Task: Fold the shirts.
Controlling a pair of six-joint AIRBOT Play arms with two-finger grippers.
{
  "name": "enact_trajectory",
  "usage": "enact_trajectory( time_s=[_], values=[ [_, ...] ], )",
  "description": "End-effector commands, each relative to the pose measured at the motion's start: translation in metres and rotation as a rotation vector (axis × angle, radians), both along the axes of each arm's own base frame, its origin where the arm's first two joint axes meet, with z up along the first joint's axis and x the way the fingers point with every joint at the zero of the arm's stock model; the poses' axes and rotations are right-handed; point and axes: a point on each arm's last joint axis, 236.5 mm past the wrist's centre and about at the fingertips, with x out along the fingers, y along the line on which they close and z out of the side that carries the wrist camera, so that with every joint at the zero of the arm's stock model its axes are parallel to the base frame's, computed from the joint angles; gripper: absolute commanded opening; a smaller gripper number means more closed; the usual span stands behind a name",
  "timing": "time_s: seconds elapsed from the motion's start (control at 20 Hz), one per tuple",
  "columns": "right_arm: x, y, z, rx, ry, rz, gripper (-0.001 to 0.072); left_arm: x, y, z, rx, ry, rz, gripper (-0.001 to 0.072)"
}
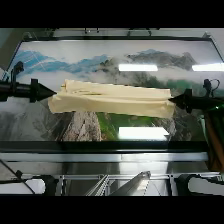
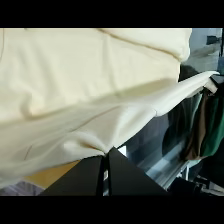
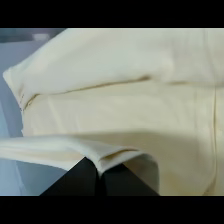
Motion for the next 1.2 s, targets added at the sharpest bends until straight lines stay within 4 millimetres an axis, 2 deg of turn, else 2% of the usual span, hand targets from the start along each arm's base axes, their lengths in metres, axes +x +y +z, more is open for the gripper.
enact_trajectory(
  time_s=[0.0,0.1,0.3,0.45,0.5,0.55,0.6,0.65,0.75,0.85,0.9,0.95,1.0,1.05,1.1,1.15],
  values=[
    [0.044,0.001,-0.024,-0.015,-0.004,-0.003,0.0019,0.064,-0.002,-0.016,0.013,-0.02,-0.004,0.002],
    [0.055,0.003,-0.041,-0.009,0.017,0.011,0.0019,0.088,-0.007,-0.034,0.013,-0.021,-0.025,0.002],
    [0.063,0.007,-0.076,-0.039,0.045,0.022,0.0019,0.116,-0.016,-0.075,0.009,-0.007,-0.059,0.0018],
    [0.063,0.008,-0.077,-0.068,0.0,0.064,0.0029,0.133,-0.018,-0.087,0.012,-0.033,-0.078,0.0031],
    [0.062,0.01,-0.068,-0.045,-0.01,0.086,0.0178,0.138,-0.017,-0.083,0.018,-0.054,-0.08,0.0248],
    [0.058,0.011,-0.053,-0.021,-0.043,0.136,0.0399,0.142,-0.013,-0.076,0.024,-0.074,-0.074,0.0312],
    [0.055,0.009,-0.036,0.006,-0.065,0.175,0.0476,0.145,-0.007,-0.067,0.033,-0.093,-0.061,0.0312],
    [0.052,-0.001,-0.023,0.01,-0.083,0.205,0.0475,0.146,0.001,-0.06,0.039,-0.107,-0.04,0.0312],
    [0.048,-0.033,-0.018,-0.04,-0.052,0.206,0.0476,0.146,0.026,-0.044,0.049,-0.128,0.014,0.0312],
    [0.042,-0.067,-0.034,-0.146,0.017,0.18,0.05,0.143,0.048,-0.026,0.056,-0.146,0.06,0.0312],
    [0.037,-0.076,-0.045,-0.189,0.053,0.174,0.0525,0.139,0.055,-0.017,0.058,-0.153,0.064,0.0312],
    [0.034,-0.08,-0.056,-0.21,0.097,0.167,0.0626,0.136,0.06,-0.009,0.056,-0.162,0.065,0.0309],
    [0.033,-0.076,-0.063,-0.199,0.124,0.166,0.0631,0.131,0.06,0.0,0.051,-0.164,0.055,0.0287],
    [0.034,-0.066,-0.068,-0.18,0.136,0.176,0.0631,0.126,0.06,0.006,0.05,-0.163,0.045,0.0074],
    [0.036,-0.054,-0.072,-0.156,0.142,0.19,0.0631,0.123,0.058,0.012,0.053,-0.171,0.031,0.0002],
    [0.037,-0.039,-0.077,-0.132,0.148,0.209,0.0631,0.122,0.055,0.018,0.055,-0.179,0.024,0.0002]
  ],
)
